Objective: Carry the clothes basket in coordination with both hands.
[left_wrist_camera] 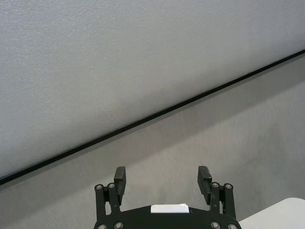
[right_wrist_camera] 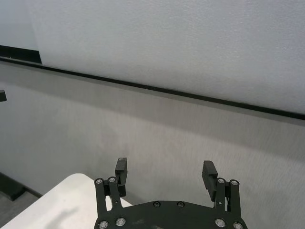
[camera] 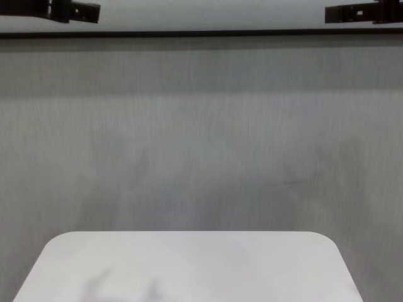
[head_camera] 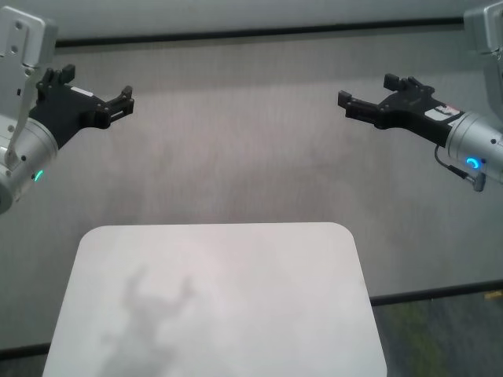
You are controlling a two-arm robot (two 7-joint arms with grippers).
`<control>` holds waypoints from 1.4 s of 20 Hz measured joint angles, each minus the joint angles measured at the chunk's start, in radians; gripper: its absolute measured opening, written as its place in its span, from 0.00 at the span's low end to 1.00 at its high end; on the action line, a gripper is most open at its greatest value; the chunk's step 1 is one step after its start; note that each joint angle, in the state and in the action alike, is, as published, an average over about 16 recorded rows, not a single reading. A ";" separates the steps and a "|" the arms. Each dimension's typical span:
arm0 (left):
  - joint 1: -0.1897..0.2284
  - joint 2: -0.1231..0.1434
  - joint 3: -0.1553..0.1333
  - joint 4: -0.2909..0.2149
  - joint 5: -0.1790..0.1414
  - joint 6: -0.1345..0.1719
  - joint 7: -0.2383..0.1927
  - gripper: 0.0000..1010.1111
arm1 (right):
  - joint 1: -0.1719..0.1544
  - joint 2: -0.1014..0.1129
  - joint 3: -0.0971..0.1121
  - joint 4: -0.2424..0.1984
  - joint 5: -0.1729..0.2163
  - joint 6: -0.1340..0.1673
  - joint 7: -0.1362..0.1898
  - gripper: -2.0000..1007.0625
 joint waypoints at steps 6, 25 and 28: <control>0.000 0.000 0.000 0.000 0.000 0.001 0.001 0.99 | 0.003 -0.002 -0.002 0.004 0.000 0.001 0.000 1.00; 0.088 -0.037 0.036 0.074 0.071 0.180 0.039 0.99 | 0.005 -0.106 -0.126 0.220 -0.033 0.110 -0.037 1.00; 0.091 -0.033 0.052 0.092 0.085 0.202 0.026 0.99 | 0.000 -0.111 -0.136 0.245 -0.037 0.134 -0.029 1.00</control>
